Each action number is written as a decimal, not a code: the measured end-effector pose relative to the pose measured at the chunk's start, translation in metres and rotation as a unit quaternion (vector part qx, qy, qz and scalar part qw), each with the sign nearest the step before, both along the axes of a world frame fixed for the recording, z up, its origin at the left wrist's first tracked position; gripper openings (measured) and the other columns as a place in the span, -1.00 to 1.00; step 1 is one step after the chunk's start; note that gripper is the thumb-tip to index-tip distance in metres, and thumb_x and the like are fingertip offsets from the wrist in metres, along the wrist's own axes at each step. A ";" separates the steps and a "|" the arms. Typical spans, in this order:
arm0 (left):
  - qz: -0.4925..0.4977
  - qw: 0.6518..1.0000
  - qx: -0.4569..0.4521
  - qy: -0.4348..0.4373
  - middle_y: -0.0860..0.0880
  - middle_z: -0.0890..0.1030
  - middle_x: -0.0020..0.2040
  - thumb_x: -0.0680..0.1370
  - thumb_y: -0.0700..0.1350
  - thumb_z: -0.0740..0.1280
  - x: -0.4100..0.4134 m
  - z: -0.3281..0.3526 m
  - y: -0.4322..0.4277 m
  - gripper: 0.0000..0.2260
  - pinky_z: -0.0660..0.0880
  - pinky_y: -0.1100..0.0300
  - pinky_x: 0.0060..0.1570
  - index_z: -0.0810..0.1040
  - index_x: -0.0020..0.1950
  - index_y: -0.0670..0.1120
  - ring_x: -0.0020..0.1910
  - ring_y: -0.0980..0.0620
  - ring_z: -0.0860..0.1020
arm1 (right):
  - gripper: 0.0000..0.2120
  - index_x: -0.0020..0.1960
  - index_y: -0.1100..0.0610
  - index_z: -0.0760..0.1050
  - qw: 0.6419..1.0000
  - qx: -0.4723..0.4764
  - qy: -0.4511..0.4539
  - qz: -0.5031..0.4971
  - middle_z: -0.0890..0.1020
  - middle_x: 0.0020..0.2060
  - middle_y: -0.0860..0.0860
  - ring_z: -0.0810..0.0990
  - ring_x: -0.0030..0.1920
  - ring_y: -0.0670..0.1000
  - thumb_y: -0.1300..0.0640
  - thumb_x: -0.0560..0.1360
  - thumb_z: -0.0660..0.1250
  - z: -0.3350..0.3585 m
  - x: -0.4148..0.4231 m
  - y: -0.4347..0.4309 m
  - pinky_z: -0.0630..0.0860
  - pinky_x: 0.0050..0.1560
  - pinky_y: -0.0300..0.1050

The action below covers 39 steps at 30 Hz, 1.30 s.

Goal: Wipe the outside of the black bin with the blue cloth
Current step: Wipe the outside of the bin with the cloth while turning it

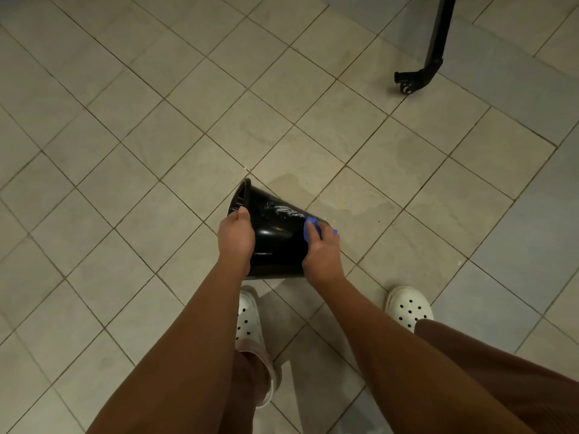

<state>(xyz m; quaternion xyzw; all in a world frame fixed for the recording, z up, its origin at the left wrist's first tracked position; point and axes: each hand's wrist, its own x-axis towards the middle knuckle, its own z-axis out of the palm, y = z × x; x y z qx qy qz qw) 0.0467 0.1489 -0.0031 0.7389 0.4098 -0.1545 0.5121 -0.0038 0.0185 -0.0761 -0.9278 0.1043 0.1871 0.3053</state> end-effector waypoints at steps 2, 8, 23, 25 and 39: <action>-0.003 1.000 0.003 0.002 -0.15 0.54 -0.11 0.65 -0.02 0.09 0.000 0.000 0.002 -0.72 0.48 -0.05 0.07 0.48 -0.17 -0.07 -0.04 -0.14 0.53 | -0.30 0.50 0.11 0.06 1.000 0.010 -0.008 0.005 0.10 0.45 0.13 0.08 0.43 0.14 0.28 0.45 0.30 0.003 -0.006 0.009 0.15 0.45 0.08; -0.014 1.000 0.001 -0.002 -0.19 0.59 -0.02 0.67 -0.01 0.08 -0.001 0.003 0.002 -0.71 0.51 -0.14 0.17 0.53 -0.10 -0.06 0.03 -0.19 0.58 | -0.28 0.49 0.10 0.05 0.999 0.008 -0.008 0.030 0.10 0.44 0.13 0.07 0.43 0.13 0.23 0.44 0.34 0.002 0.004 0.006 0.15 0.45 0.07; 0.011 1.000 -0.023 -0.001 -0.15 0.59 -0.03 0.67 -0.01 0.10 0.000 -0.001 0.001 -0.73 0.49 -0.10 0.15 0.54 -0.08 -0.05 0.05 -0.19 0.57 | -0.27 0.53 0.08 -0.01 0.999 0.049 0.008 -0.020 -0.01 0.51 0.09 -0.06 0.50 0.13 0.33 0.48 0.26 -0.010 0.001 -0.004 0.02 0.49 0.06; 0.017 1.000 -0.023 0.003 -0.17 0.59 -0.01 0.67 -0.01 0.10 0.001 0.001 0.001 -0.73 0.49 -0.13 0.19 0.54 -0.07 -0.05 0.06 -0.20 0.57 | -0.27 0.53 0.08 -0.06 0.997 0.055 0.026 -0.056 -0.04 0.51 0.09 -0.09 0.50 0.12 0.35 0.49 0.24 -0.010 -0.006 -0.004 -0.02 0.49 0.02; 0.033 0.999 -0.020 0.009 -0.14 0.55 -0.07 0.65 -0.05 0.11 0.003 -0.003 0.005 -0.77 0.41 0.00 -0.01 0.51 -0.09 -0.05 -0.04 -0.13 0.53 | -0.35 0.52 0.08 0.03 0.996 0.071 -0.025 -0.044 0.01 0.50 0.08 0.03 0.46 0.15 0.34 0.51 0.18 -0.024 -0.009 -0.017 0.07 0.48 0.04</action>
